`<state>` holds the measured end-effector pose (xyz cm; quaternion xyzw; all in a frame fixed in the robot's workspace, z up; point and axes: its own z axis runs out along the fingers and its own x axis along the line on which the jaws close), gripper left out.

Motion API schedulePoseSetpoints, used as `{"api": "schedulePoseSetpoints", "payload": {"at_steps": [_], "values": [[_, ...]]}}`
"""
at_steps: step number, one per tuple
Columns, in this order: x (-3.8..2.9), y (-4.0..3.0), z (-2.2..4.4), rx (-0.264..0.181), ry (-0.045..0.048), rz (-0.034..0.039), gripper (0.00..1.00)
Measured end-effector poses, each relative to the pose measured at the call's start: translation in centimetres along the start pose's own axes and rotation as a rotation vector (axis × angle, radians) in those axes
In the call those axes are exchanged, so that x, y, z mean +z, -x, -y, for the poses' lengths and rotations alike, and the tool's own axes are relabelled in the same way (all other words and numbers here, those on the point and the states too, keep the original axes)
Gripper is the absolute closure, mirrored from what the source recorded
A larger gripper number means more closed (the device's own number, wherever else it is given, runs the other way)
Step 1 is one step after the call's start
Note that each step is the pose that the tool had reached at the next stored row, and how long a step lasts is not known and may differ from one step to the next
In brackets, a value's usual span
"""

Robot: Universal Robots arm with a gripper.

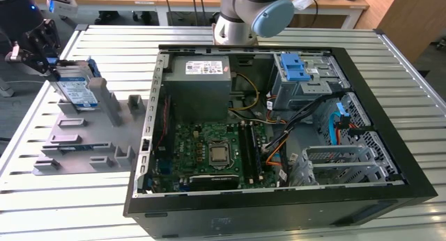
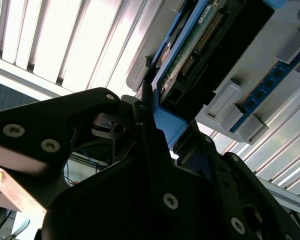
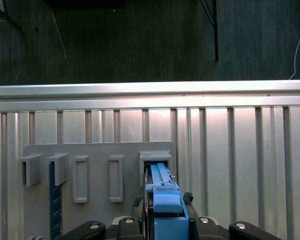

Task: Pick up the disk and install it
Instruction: 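Pick up the disk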

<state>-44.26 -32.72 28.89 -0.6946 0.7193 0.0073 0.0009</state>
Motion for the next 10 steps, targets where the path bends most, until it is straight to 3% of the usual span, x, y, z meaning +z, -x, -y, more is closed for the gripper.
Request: {"api": "schedulePoseSetpoints", "payload": {"at_steps": [10], "values": [[0.00, 0.00, 0.00, 0.000, 0.0000, -0.0002, 0.60]]}}
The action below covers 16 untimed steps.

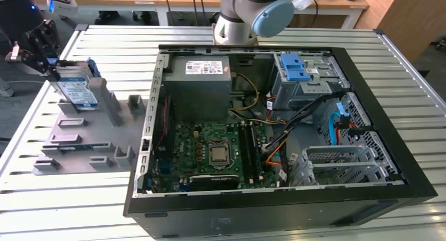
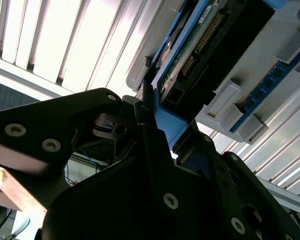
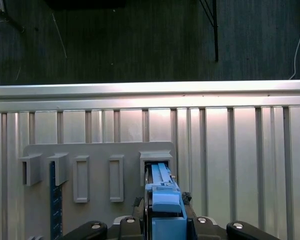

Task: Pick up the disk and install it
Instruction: 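Pick up the disk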

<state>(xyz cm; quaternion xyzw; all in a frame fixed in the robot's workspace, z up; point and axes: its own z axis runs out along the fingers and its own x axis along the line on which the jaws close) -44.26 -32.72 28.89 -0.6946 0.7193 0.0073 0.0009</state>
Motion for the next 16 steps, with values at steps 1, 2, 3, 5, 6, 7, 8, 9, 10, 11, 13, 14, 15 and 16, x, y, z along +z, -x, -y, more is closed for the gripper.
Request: {"api": "schedulePoseSetpoints", "payload": {"at_steps": [1, 2, 3, 5, 6, 7, 8, 9, 10, 11, 13, 14, 15, 16], "values": [[0.00, 0.00, 0.00, 0.000, 0.0000, 0.0000, 0.60], [0.00, 0.00, 0.00, 0.000, 0.0000, 0.0001, 0.64], [0.00, 0.00, 0.00, 0.000, 0.0000, 0.0000, 0.64], [0.00, 0.00, 0.00, 0.000, 0.0000, 0.0001, 0.64], [0.00, 0.00, 0.00, 0.000, 0.0000, 0.0001, 0.64], [0.00, 0.00, 0.00, 0.000, 0.0000, 0.0001, 0.64], [0.00, 0.00, 0.00, 0.000, 0.0000, 0.0001, 0.64], [0.00, 0.00, 0.00, -0.001, 0.0000, 0.0000, 0.64], [0.00, 0.00, 0.00, -0.004, 0.0000, -0.0001, 0.64], [0.00, 0.00, 0.00, -0.008, 0.0001, -0.0002, 0.64], [0.00, 0.00, 0.00, -0.011, 0.0001, -0.0003, 0.64], [0.00, 0.00, 0.00, -0.011, 0.0001, -0.0003, 0.64], [0.00, 0.00, 0.00, -0.011, 0.0002, -0.0004, 0.64], [0.00, 0.00, 0.00, -0.011, 0.0001, -0.0003, 0.64]]}}
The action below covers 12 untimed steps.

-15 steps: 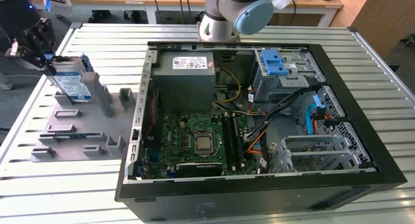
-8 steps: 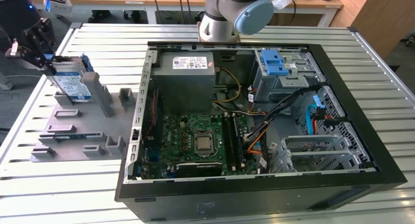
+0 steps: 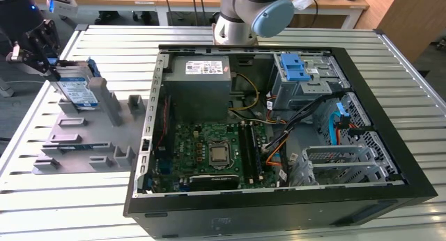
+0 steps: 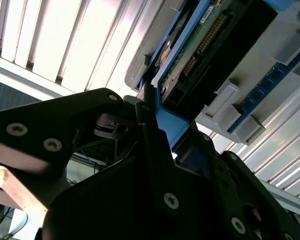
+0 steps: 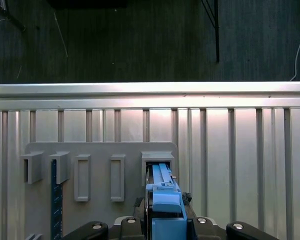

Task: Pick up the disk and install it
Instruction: 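Pick up the disk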

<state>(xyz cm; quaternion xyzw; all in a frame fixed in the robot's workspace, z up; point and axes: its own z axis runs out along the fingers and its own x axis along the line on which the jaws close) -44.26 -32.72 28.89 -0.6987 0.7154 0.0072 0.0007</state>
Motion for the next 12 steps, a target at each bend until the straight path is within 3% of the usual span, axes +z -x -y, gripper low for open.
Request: {"api": "schedulePoseSetpoints", "payload": {"at_steps": [8, 9, 12], "values": [[0.00, 0.00, 0.00, 0.000, 0.0000, 0.0000, 0.62], [0.00, 0.00, 0.00, 0.000, 0.0000, 0.0000, 0.56], [0.00, 0.00, 0.00, 0.000, 0.0000, 0.0000, 0.56]]}}
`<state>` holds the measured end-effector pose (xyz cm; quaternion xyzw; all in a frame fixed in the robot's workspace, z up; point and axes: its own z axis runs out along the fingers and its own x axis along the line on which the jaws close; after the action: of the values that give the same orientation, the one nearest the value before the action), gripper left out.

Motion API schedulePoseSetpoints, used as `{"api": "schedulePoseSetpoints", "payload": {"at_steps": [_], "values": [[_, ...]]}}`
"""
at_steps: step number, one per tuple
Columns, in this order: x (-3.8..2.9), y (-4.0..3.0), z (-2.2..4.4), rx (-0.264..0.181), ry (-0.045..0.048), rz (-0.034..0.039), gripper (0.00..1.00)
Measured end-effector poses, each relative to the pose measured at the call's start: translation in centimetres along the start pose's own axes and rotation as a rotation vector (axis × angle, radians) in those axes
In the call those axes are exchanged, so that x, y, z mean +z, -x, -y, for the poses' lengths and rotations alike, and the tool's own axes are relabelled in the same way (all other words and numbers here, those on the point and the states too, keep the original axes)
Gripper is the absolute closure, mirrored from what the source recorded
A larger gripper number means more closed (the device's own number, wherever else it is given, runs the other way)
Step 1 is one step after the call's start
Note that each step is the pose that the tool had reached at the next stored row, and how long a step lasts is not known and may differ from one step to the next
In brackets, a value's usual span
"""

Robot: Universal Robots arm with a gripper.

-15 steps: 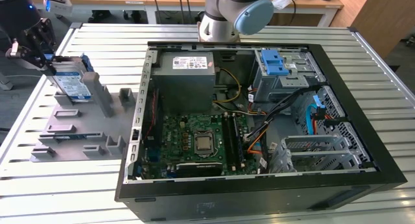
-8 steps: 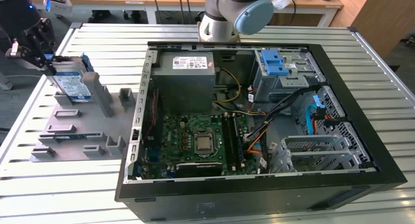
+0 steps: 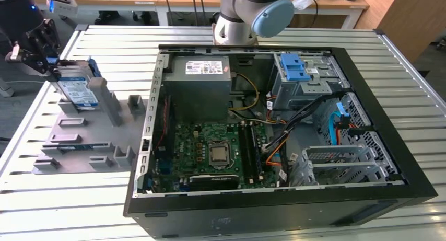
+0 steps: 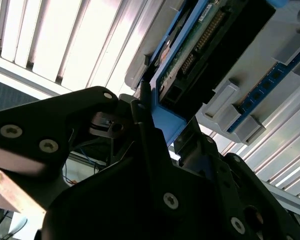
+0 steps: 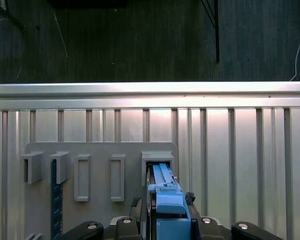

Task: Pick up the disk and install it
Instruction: 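Pick up the disk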

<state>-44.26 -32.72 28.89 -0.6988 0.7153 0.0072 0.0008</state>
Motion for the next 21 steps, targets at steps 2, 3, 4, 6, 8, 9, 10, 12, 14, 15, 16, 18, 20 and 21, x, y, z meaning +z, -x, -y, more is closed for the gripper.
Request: {"api": "schedulePoseSetpoints", "payload": {"at_steps": [2, 3, 4, 6, 8, 9, 10, 12, 14, 15, 16, 18, 20, 21], "values": [[0.00, 0.00, 0.00, 0.000, 0.0000, 0.0000, 0.56], [0.00, 0.00, 0.00, 0.000, 0.0000, 0.0000, 0.56], [0.00, 0.00, 0.00, 0.000, 0.0001, -0.0001, 0.57], [0.00, 0.00, 0.00, 0.000, 0.0000, -0.0001, 0.64], [0.00, 0.00, 0.00, 0.000, 0.0000, -0.0001, 0.64], [0.00, 0.00, 0.00, 0.000, 0.0000, 0.0000, 0.64], [0.00, 0.00, 0.00, 0.000, 0.0000, -0.0001, 0.64], [0.00, 0.00, 0.00, 0.000, 0.0000, 0.0000, 0.64], [0.00, 0.00, 0.00, 0.000, 0.0000, 0.0000, 0.64], [-0.01, 0.00, 0.00, 0.000, -0.0001, 0.0000, 0.64], [-0.04, 0.00, 0.00, 0.000, -0.0001, 0.0000, 0.64], [-0.13, 0.00, 0.00, 0.000, 0.0001, -0.0001, 0.64], [-0.22, 0.00, 0.00, 0.000, -0.0001, 0.0000, 0.64], [-0.27, 0.00, 0.00, 0.000, 0.0000, 0.0000, 0.64]]}}
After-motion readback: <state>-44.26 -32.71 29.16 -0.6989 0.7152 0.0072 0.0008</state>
